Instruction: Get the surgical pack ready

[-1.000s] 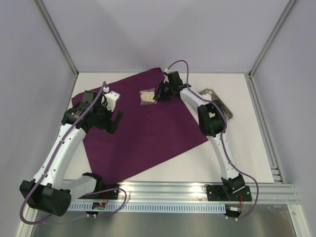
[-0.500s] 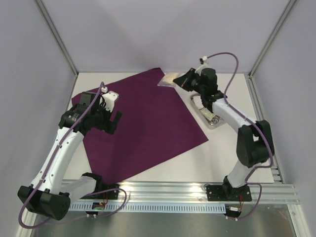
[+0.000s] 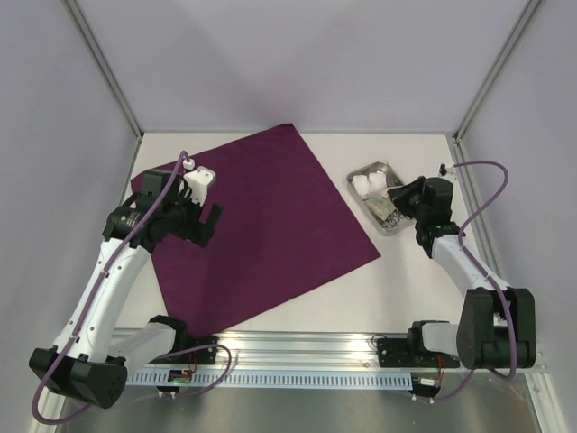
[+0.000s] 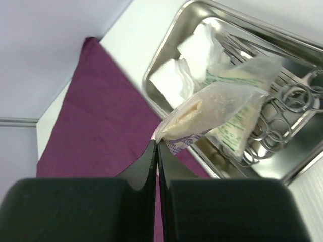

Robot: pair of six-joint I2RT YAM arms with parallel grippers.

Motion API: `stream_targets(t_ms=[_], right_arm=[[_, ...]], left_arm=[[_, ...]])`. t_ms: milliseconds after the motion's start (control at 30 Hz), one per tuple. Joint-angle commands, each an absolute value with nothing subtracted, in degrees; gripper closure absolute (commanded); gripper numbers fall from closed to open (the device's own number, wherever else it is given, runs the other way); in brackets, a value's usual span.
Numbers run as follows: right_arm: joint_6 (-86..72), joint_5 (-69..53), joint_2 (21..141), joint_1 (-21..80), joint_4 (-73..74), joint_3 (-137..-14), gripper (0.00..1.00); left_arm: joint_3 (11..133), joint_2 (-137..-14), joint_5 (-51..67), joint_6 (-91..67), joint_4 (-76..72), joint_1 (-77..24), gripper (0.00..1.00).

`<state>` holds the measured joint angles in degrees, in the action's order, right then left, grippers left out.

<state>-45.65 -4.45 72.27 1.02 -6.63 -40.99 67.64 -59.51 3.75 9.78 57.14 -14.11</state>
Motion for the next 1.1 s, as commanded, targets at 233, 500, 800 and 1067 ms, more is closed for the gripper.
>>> stream_targets(t_ms=[233,500,800,1067], right_arm=[[-41.75,2.81,76.46,0.62,-14.41,-34.64,0.99],[-43.85,5.79,78.57,0.62,-11.52,-32.34,1.0],[-39.74,7.9,73.93,0.62,-0.18,-37.61,0.54],[-32.97,10.47,68.63,0.62,9.4,-44.29,0.37]], left_arm=[[67.5,-59.06,4.66,10.46,56.08,-13.8,0.0],[67.5,-59.24,4.83,10.63,56.07,-13.8,0.0],[67.5,-59.33,5.27,10.72,56.16,-13.8,0.0],[67.85,-59.76,6.06,10.81,56.34,-13.8,0.0]])
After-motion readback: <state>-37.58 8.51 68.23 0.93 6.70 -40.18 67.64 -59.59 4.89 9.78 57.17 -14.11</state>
